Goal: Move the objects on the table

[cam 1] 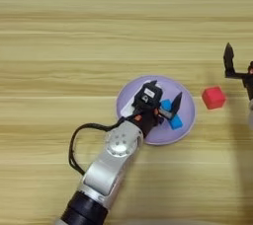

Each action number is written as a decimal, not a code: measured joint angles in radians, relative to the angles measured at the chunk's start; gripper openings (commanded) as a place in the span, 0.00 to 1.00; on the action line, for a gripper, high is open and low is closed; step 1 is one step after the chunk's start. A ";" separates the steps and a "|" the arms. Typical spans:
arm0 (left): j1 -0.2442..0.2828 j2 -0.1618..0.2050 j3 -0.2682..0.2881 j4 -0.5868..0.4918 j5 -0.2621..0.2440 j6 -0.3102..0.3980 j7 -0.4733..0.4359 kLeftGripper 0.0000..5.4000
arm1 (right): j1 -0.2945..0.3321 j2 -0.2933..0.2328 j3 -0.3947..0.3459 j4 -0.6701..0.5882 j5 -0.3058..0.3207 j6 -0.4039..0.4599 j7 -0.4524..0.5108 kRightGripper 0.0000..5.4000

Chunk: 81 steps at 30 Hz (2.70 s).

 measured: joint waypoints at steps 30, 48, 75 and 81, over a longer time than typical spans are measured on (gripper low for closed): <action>-0.099 0.065 0.456 0.333 0.009 -0.367 0.116 1.00 | 0.007 -0.009 0.001 -0.019 0.001 0.005 0.007 1.00; -0.109 0.089 0.522 0.410 -0.010 -0.491 0.081 1.00 | 0.077 -0.053 0.019 -0.136 -0.001 0.087 0.070 1.00; -0.089 0.058 0.518 0.381 0.003 -0.495 0.107 1.00 | 0.255 -0.188 0.242 -0.596 0.001 0.572 0.265 1.00; -0.089 0.062 0.521 0.390 0.005 -0.495 0.106 1.00 | 0.255 -0.190 0.309 -0.601 -0.003 0.594 0.277 1.00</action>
